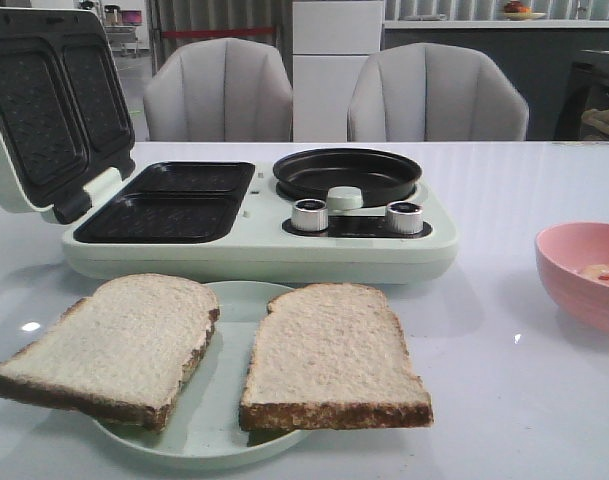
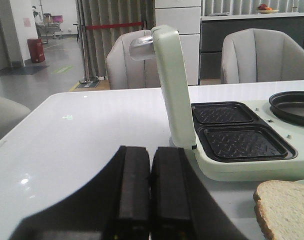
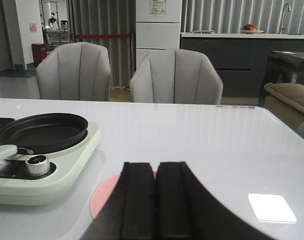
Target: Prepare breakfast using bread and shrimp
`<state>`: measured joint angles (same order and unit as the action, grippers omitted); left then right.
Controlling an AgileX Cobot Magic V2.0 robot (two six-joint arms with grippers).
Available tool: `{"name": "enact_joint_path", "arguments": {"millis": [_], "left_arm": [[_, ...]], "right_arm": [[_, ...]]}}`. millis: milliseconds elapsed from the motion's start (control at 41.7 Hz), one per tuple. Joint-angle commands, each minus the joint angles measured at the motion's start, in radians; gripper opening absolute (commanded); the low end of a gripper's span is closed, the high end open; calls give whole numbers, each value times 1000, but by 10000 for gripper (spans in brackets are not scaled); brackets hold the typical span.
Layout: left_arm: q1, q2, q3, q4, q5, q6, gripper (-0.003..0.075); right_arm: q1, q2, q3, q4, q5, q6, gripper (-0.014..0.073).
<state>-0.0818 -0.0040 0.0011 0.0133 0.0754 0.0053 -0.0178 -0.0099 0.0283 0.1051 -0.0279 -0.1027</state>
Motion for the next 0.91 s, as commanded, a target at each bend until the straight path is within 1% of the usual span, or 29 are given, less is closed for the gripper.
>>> {"name": "enact_joint_path", "arguments": {"millis": [0, 720, 840, 888], "left_arm": [[-10, -20, 8, -7, -90, -5, 112], [-10, -20, 8, -7, -90, -5, 112], [-10, -20, 8, -7, -112, -5, 112], [-10, -20, 8, -7, -134, -5, 112]], "right_arm": [[2, -23, -18, -6, -84, -2, 49], [2, -23, -18, -6, -93, -2, 49], [2, -23, -18, -7, -96, -2, 49], [1, -23, -20, -7, -119, -2, 49]]}}
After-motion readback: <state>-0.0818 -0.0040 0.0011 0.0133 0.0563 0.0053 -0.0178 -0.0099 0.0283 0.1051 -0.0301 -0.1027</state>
